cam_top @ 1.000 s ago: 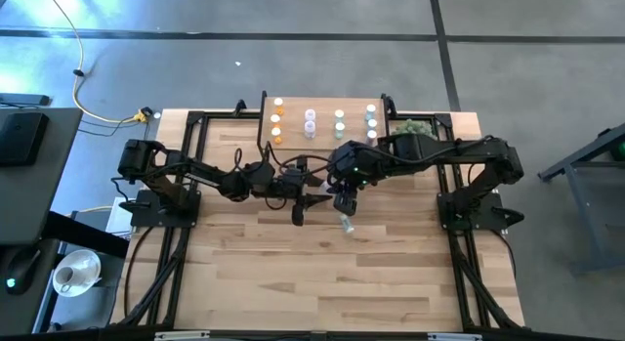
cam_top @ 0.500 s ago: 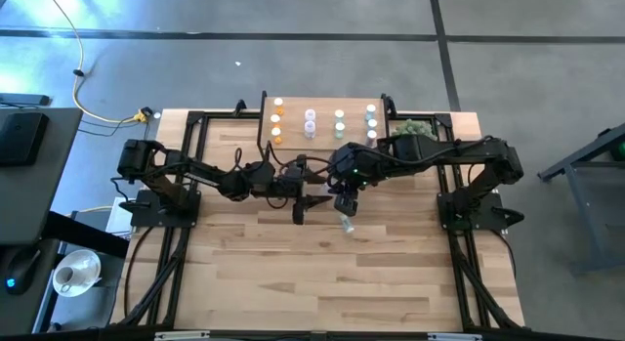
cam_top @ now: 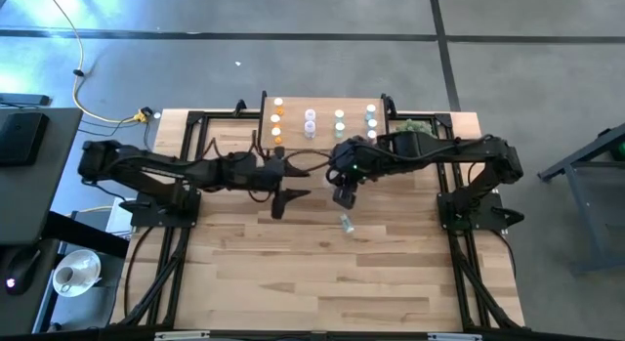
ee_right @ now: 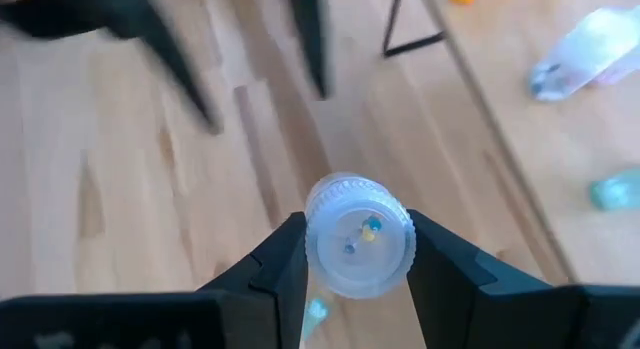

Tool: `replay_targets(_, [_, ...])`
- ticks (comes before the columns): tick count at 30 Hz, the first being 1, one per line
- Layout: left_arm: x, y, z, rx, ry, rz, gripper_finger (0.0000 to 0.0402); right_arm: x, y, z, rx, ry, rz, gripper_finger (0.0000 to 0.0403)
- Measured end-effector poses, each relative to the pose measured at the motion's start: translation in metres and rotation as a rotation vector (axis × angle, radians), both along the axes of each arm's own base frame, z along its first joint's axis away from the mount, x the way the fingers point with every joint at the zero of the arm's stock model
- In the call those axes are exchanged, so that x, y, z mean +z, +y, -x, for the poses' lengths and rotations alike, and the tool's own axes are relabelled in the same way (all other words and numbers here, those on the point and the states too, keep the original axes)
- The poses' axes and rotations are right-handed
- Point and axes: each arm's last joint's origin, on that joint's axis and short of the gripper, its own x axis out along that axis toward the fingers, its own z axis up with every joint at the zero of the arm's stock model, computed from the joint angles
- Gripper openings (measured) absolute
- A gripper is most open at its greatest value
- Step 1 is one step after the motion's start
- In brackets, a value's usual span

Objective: Pick and place medicine bottles onto shelf by color
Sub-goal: Put the transparent pill bottle on the shelf and aligned with the other transparent pill bottles

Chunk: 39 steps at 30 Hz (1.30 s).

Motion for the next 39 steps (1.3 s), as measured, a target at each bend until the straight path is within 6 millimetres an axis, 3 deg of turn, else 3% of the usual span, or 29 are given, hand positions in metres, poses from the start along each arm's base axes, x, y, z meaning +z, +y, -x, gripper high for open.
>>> replay_targets(10, [0.013,-0.010,0.012,-0.073,-0.010,-0.034,0.0222,0.009,-0.047,-0.008,-0.128,-0.132,0.017,0.0126])
replay_targets(15, [-0.005,-0.012,0.017,-0.101,-0.012,-0.002,0.0217,0.026,-0.068,-0.003,-0.190,-0.188,0.022,0.0126])
replay_targets(20, [-0.029,-0.011,0.028,-0.089,-0.105,0.021,0.0213,0.056,-0.073,0.002,-0.205,-0.286,0.032,0.0126])
replay_targets(27, [-0.017,-0.004,0.041,-0.096,-0.220,0.053,0.0213,0.075,-0.079,-0.012,-0.212,-0.305,0.036,0.0126])
replay_targets(31, [-0.009,-0.004,0.050,-0.078,-0.231,0.048,0.0213,0.066,-0.082,-0.027,-0.187,-0.186,0.051,0.0126])
replay_targets(39, [-0.010,-0.003,0.070,0.124,-0.092,0.034,0.0213,0.018,-0.086,-0.060,-0.035,0.055,0.024,0.0126])
